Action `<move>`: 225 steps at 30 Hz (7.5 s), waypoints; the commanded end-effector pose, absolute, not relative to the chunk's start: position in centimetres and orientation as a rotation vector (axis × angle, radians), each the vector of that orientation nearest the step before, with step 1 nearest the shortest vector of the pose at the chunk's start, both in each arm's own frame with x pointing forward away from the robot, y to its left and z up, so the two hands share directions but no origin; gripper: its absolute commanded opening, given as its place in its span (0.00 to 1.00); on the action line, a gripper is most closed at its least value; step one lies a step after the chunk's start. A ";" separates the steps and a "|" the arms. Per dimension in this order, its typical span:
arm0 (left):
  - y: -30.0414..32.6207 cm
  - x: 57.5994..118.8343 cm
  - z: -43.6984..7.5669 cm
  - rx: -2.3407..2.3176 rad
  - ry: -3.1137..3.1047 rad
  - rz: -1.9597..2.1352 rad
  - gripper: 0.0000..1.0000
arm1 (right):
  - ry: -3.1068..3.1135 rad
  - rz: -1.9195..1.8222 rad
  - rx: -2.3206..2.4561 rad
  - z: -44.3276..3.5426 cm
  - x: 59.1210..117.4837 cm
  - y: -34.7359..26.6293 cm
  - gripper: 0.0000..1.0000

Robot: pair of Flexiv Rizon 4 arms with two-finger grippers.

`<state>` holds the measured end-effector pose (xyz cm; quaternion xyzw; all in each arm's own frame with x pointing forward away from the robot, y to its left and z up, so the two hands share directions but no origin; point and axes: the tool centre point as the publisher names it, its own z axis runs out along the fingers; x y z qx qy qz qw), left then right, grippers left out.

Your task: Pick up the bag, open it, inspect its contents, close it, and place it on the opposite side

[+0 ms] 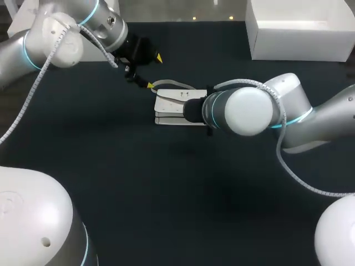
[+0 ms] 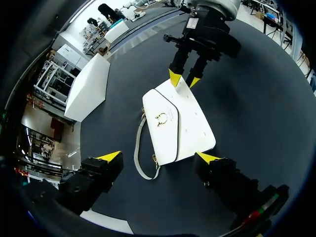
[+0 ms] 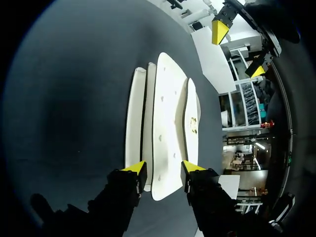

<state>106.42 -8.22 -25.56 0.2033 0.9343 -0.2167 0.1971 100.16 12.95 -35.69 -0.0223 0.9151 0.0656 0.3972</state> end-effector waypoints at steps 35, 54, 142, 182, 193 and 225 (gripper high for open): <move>-9.8 105.8 -27.6 0.677 2.582 -0.679 1.00 | 2.296 0.149 -0.031 -36.5 100.4 14.0 0.00; -12.8 104.7 -31.3 0.845 2.489 -0.809 0.76 | 2.296 0.149 -0.031 -36.5 100.4 14.0 0.00; -13.4 109.4 -32.8 0.515 2.656 -0.886 0.70 | 2.296 0.149 -0.031 -36.5 100.4 14.0 0.00; -14.5 114.3 -36.8 0.251 2.778 -0.954 0.00 | 2.296 0.149 -0.031 -36.5 100.4 14.0 0.00; -14.9 113.7 -36.1 0.284 2.762 -0.950 0.29 | 2.296 0.149 -0.031 -36.5 100.4 14.0 0.00; -14.2 114.5 -30.6 0.203 2.791 -0.966 0.00 | 2.313 0.144 -0.011 -29.1 98.8 13.7 1.00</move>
